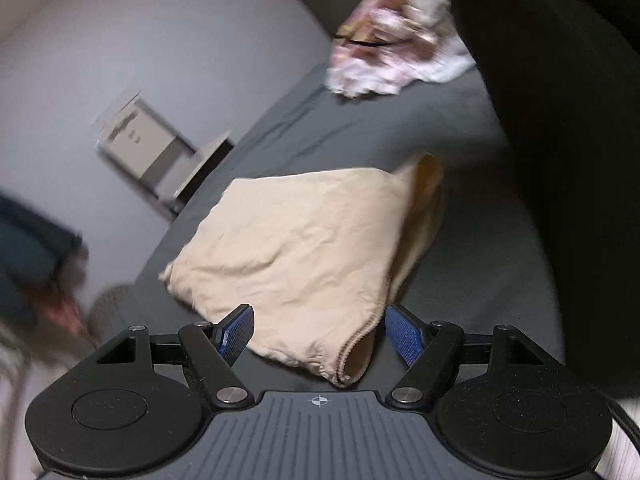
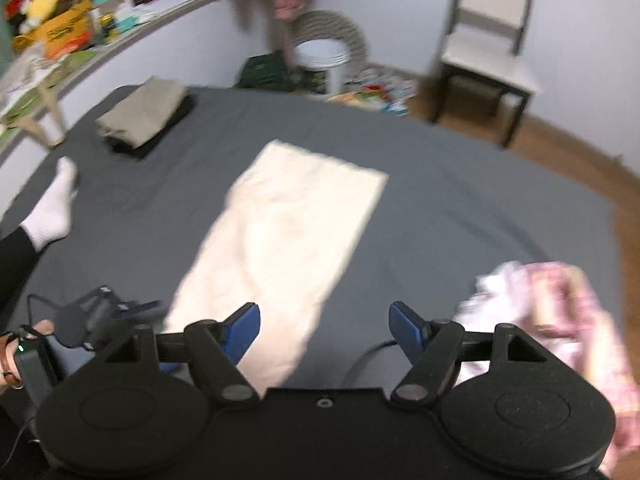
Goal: Fold clothes
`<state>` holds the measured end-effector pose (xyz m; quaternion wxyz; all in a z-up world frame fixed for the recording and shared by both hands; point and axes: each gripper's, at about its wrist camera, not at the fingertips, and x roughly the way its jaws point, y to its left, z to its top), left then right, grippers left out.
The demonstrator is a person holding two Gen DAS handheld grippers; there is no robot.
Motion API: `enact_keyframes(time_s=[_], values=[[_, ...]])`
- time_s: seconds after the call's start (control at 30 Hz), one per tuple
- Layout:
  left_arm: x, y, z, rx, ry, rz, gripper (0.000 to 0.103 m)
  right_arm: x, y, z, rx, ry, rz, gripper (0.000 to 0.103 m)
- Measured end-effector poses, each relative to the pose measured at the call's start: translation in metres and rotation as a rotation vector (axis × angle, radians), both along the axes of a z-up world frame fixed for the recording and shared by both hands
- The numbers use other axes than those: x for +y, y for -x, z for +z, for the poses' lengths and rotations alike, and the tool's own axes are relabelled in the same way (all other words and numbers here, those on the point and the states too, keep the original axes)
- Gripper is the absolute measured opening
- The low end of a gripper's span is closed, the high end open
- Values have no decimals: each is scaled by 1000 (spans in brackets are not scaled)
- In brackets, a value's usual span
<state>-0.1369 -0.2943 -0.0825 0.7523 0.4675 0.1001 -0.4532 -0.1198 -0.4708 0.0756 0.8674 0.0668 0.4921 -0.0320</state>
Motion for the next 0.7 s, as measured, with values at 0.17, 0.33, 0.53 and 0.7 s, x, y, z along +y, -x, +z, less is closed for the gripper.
enact_keyframes(time_s=[0.17,0.33,0.53,0.7], values=[[-10,10,-5,-64,-95,-24,52,9,-11,-56,109,-72,7,58],[-11,14,-7,-92,-162,-51,37,19,3,-85,193,-84,49,49],[-6,13,-5,-65,-189,-20,13,19,14,-96,191,-101,30,49],[-1,8,4,4,-136,61,12,5,17,-84,187,-50,6,49]])
